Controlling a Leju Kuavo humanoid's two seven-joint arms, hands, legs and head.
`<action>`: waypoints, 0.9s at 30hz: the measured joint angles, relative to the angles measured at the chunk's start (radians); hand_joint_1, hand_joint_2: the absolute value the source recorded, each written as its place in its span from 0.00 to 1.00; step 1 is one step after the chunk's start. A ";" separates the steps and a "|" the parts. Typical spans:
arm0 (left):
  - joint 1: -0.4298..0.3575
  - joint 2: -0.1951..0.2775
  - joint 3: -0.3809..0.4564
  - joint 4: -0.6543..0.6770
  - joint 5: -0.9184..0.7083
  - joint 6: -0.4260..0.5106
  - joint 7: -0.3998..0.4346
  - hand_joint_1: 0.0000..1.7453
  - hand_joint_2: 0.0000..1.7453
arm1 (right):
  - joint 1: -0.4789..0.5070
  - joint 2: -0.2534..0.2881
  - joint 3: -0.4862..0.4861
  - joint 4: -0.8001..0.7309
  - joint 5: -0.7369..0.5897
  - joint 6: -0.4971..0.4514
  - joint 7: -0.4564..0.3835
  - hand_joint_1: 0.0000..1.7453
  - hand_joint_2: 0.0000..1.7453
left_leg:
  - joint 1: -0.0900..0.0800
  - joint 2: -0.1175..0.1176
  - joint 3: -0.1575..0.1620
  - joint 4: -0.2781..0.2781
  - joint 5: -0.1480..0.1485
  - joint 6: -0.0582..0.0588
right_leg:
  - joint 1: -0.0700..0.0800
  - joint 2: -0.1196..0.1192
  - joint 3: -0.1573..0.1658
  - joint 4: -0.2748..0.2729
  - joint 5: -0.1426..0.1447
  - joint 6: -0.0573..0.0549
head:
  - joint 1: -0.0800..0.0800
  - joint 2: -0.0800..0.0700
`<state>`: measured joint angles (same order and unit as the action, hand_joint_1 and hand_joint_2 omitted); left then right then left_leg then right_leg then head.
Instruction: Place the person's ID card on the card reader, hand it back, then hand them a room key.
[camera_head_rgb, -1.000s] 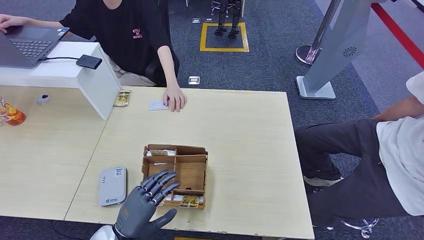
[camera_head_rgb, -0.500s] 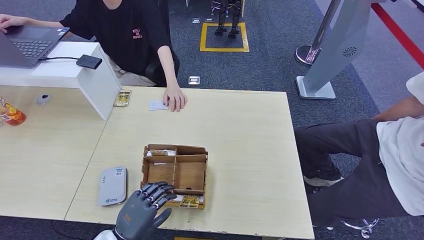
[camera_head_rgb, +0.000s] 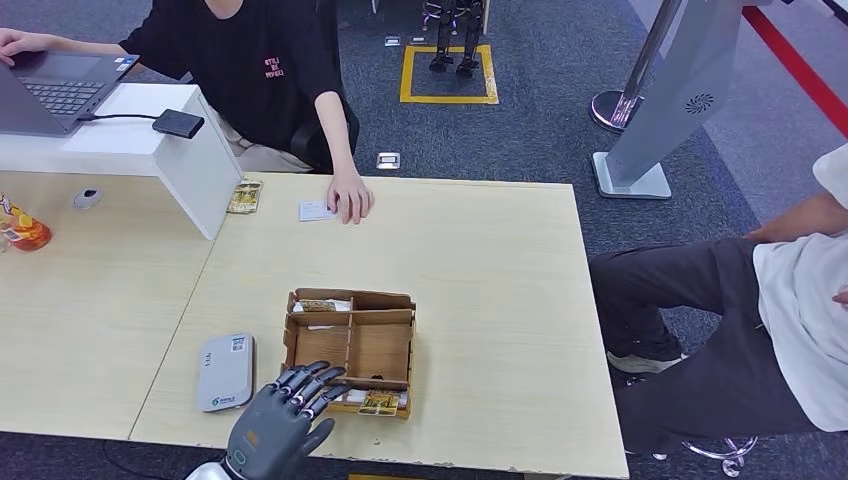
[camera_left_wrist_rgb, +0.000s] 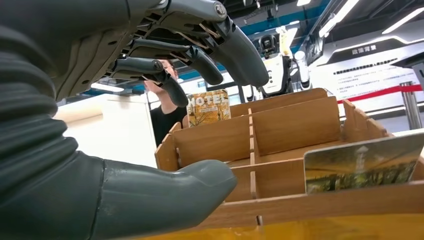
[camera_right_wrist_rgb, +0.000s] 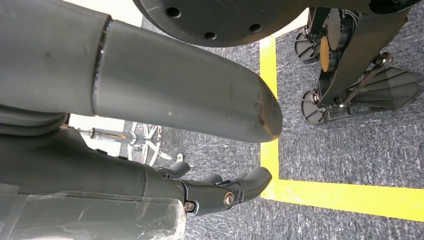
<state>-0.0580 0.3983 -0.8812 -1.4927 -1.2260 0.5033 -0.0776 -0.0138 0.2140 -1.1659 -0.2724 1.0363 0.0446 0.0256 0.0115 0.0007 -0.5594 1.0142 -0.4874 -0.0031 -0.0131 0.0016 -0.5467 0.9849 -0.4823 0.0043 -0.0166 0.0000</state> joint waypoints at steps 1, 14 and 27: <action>0.000 0.001 0.000 0.001 -0.006 0.000 0.003 0.30 1.00 | 0.000 0.000 -0.001 0.000 0.001 0.000 0.000 0.00 0.00 | 0.000 0.000 0.000 0.000 0.000 0.000 | 0.000 0.000 0.000 0.000 0.000 0.000 | 0.000 0.000; 0.001 0.023 0.000 0.011 -0.054 -0.008 0.032 0.34 1.00 | -0.003 0.000 -0.011 0.000 0.015 0.002 0.001 0.00 0.00 | 0.000 0.000 0.000 0.000 0.000 0.000 | 0.000 0.000 0.000 0.000 0.000 0.000 | 0.000 0.000; 0.018 0.035 0.000 0.013 -0.115 -0.015 0.092 0.33 1.00 | -0.004 0.000 -0.026 0.000 0.025 0.008 0.001 0.00 0.00 | 0.000 0.000 0.000 0.000 0.000 0.000 | 0.000 0.000 0.000 0.000 0.000 0.000 | 0.000 0.000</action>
<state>-0.0404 0.4333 -0.8808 -1.4801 -1.3408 0.4885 0.0141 -0.0174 0.2136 -1.1915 -0.2724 1.0616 0.0523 0.0269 0.0115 0.0007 -0.5595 1.0141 -0.4874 -0.0031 -0.0131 0.0016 -0.5466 0.9849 -0.4823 0.0043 -0.0165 0.0000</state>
